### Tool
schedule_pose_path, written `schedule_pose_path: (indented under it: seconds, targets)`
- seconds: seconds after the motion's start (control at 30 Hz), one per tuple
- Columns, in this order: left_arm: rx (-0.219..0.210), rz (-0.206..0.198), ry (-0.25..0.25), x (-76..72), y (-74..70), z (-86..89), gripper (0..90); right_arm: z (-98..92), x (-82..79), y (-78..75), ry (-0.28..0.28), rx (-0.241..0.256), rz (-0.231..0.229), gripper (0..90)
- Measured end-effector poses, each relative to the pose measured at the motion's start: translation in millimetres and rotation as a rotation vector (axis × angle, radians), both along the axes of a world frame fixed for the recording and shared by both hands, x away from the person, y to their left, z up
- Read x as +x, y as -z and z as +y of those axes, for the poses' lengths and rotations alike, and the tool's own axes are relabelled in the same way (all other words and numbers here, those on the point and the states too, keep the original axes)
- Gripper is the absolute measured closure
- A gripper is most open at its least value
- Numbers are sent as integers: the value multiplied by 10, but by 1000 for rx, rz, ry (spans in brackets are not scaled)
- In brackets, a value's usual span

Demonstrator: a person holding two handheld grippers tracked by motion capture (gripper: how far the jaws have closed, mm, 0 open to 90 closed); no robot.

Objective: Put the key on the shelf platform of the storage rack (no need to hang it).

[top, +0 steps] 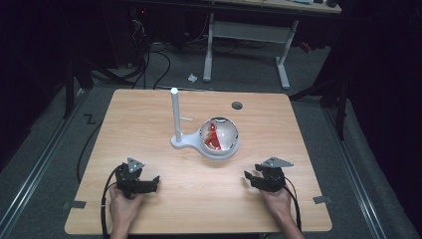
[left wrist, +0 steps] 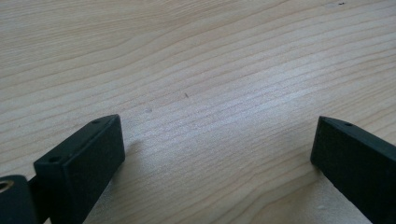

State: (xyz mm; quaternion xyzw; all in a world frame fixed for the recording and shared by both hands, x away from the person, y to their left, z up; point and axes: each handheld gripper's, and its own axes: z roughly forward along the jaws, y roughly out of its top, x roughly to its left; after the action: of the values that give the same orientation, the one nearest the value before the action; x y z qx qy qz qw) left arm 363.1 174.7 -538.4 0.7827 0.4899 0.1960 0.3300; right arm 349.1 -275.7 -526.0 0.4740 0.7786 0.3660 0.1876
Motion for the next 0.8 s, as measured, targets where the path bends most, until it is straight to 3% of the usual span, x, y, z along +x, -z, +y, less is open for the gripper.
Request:
schedule_pose_path:
  seconds: [0.63,0.8]
  targets:
    - [0,0,0,0,0,0,31,92,33,48,-9,-80,-8,408]
    - [-1,0,-1,0,0,-1,30,93,35,50,-16,-81,-8,386]
